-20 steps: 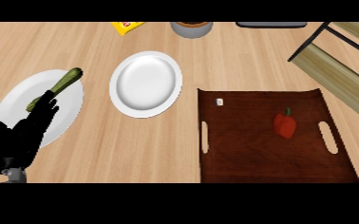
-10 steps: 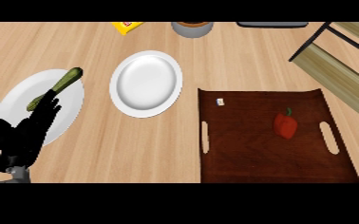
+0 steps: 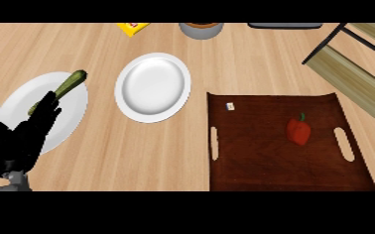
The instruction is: Pick the cupcake from the tray and place it in the tiered shelf
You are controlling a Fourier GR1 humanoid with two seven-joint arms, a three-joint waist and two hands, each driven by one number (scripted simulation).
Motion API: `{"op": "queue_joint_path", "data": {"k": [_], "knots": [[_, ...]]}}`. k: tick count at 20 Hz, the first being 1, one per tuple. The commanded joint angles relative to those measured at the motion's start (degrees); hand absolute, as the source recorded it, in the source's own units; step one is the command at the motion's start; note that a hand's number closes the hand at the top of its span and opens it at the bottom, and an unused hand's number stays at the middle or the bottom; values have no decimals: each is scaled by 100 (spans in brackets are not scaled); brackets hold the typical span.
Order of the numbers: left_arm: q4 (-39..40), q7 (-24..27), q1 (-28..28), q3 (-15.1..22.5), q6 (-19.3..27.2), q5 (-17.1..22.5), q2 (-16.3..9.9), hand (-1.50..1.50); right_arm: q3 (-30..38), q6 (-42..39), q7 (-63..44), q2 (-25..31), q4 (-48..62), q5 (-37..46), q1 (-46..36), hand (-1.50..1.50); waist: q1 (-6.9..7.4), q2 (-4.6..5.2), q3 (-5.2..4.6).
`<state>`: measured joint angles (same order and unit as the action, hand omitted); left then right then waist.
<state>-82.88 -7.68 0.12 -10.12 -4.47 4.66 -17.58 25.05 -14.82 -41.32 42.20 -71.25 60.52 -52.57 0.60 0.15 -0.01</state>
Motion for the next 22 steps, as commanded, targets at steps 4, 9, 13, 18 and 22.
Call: {"op": "queue_joint_path", "data": {"k": [4, 9, 13, 18, 22], "knots": [[-94, -69, -38, -63, -129, 42, 4, 0, 204, 665, 392, 226, 1110, -179, -78, 150, 9, -5, 0], [390, 367, -62, 71, -22, -197, 233, 0, 486, 1655, 249, 262, 1907, 19, -44, -150, 24, 22, 1], [59, -113, -306, -11, 60, -147, 149, 0, 60, 1148, 460, 415, 2156, 67, -89, -150, 20, 7, 0], [39, 128, 85, -196, -183, -33, 52, 0, 322, 2077, 1153, 307, 2577, -269, 12, -150, 24, 1, 2], [-432, -68, 321, 18, -36, -195, 229, 0, 647, 2017, 1246, 599, 2540, -652, -180, -150, 10, -19, 4]]}}
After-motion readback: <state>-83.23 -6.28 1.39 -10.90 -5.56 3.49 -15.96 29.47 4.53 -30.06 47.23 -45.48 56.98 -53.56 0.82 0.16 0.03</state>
